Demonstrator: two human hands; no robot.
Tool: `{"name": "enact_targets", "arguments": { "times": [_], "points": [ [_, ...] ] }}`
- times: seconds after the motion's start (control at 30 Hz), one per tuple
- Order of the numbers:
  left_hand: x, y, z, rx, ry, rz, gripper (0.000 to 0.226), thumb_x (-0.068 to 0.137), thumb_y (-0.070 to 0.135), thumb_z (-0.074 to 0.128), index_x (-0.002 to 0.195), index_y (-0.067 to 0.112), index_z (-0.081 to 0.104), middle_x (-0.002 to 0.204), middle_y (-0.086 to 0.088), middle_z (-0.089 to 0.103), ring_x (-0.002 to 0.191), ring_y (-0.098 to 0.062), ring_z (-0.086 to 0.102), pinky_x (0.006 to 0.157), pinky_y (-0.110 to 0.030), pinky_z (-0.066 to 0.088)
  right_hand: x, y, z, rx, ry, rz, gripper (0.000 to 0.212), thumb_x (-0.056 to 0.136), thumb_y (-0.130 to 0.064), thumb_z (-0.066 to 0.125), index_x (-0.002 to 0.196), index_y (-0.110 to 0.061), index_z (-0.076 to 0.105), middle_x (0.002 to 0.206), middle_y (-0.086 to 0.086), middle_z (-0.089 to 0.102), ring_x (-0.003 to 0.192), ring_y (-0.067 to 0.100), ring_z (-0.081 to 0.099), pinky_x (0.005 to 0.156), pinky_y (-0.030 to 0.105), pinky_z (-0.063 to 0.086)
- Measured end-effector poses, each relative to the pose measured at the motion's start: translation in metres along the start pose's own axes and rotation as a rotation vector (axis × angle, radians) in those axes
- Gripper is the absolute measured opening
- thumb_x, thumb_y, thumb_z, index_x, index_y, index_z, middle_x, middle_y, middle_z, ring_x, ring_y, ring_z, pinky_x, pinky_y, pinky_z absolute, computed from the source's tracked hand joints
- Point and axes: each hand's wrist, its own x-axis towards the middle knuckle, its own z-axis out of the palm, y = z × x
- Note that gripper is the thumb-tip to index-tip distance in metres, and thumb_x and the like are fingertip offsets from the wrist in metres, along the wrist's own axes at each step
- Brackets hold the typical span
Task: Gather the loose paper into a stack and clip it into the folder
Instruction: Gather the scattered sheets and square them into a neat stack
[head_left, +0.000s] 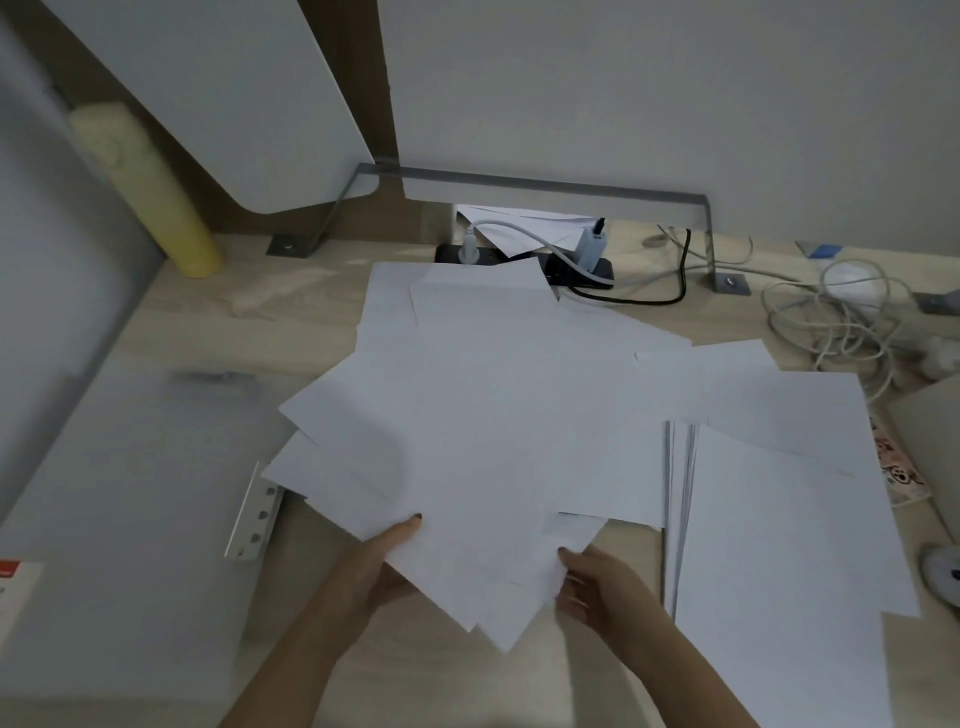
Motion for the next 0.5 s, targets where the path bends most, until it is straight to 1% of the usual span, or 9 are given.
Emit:
{"name": "enact_targets", "arguments": {
  "times": [0.07,0.1,0.17,0.23,0.27,0.33,0.4,0.47,0.5],
  "points": [
    [0.005,0.002,0.009,0.024,0.070,0.051,0.008,0.088,0.007,0.058,0.090,0.010,0.065,0.104,-0.015,0.069,0.089,-0.027,0.063,0.082,-0.040,0.051,-0.002,0.001,0.000,-0.157,-0.028,0.009,0.012,0.092,-0.011,0.051,0.083,-0.009,0.059,0.063,0.004,0.059,0.055,0.015,0.056,0.053,0.022,0.044],
    [0.008,0.003,0.012,0.047,0.109,0.074,0.008,0.088,0.006,0.057,0.092,0.008,0.064,0.109,-0.018,0.066,0.091,-0.029,0.062,0.084,-0.041,0.050,-0.004,-0.002,-0.001,-0.233,0.008,-0.007,0.015,0.093,-0.015,0.052,0.083,-0.007,0.060,0.067,0.007,0.065,0.060,0.019,0.062,0.057,0.024,0.047],
    [0.011,0.008,0.014,0.098,0.195,0.126,0.017,0.088,0.008,0.058,0.105,0.005,0.061,0.116,-0.018,0.063,0.099,-0.030,0.060,0.090,-0.042,0.048,-0.003,-0.007,-0.006,-0.319,0.153,-0.079,0.021,0.095,-0.020,0.051,0.086,-0.003,0.061,0.074,0.014,0.072,0.065,0.025,0.068,0.058,0.026,0.051],
    [0.009,0.015,0.009,0.110,0.240,0.198,0.029,0.088,0.009,0.059,0.117,0.006,0.058,0.115,-0.014,0.063,0.098,-0.027,0.059,0.089,-0.037,0.046,0.001,-0.014,-0.014,-0.293,0.307,-0.180,0.019,0.095,-0.017,0.050,0.095,-0.001,0.058,0.079,0.016,0.069,0.063,0.026,0.064,0.057,0.028,0.050],
    [0.005,0.020,0.005,0.110,0.231,0.246,0.029,0.088,0.009,0.059,0.117,0.010,0.057,0.110,-0.009,0.064,0.095,-0.025,0.059,0.086,-0.035,0.045,0.003,-0.017,-0.017,-0.290,0.368,-0.235,0.017,0.095,-0.015,0.049,0.100,0.000,0.055,0.083,0.015,0.065,0.065,0.025,0.062,0.058,0.029,0.049],
    [-0.004,0.032,-0.010,0.103,0.218,0.322,0.030,0.088,0.008,0.058,0.117,0.017,0.056,0.101,-0.001,0.064,0.093,-0.021,0.060,0.081,-0.033,0.045,0.008,-0.025,-0.018,-0.339,0.443,-0.357,0.014,0.094,-0.011,0.048,0.103,-0.002,0.054,0.094,0.014,0.062,0.074,0.023,0.060,0.063,0.028,0.047],
    [-0.012,0.041,-0.031,0.085,0.230,0.329,0.026,0.084,0.009,0.063,0.109,0.016,0.062,0.097,-0.005,0.068,0.090,-0.026,0.063,0.074,-0.033,0.049,0.014,-0.033,-0.015,-0.432,0.496,-0.498,0.010,0.093,-0.011,0.051,0.101,-0.008,0.054,0.105,0.012,0.061,0.085,0.022,0.059,0.068,0.028,0.045],
    [-0.017,0.048,-0.054,0.116,0.277,0.316,0.027,0.069,0.015,0.073,0.095,0.015,0.067,0.092,-0.010,0.069,0.086,-0.028,0.064,0.072,-0.033,0.049,0.023,-0.040,-0.007,-0.596,0.493,-0.595,0.017,0.091,-0.017,0.056,0.108,-0.013,0.054,0.116,0.009,0.058,0.096,0.019,0.055,0.075,0.027,0.042],
    [-0.018,0.050,-0.063,0.153,0.296,0.303,0.030,0.061,0.017,0.073,0.091,0.014,0.067,0.090,-0.012,0.068,0.083,-0.027,0.064,0.070,-0.032,0.048,0.029,-0.042,-0.004,-0.690,0.465,-0.606,0.026,0.090,-0.019,0.058,0.115,-0.014,0.053,0.123,0.010,0.054,0.101,0.019,0.053,0.080,0.028,0.041]
  ]
}}
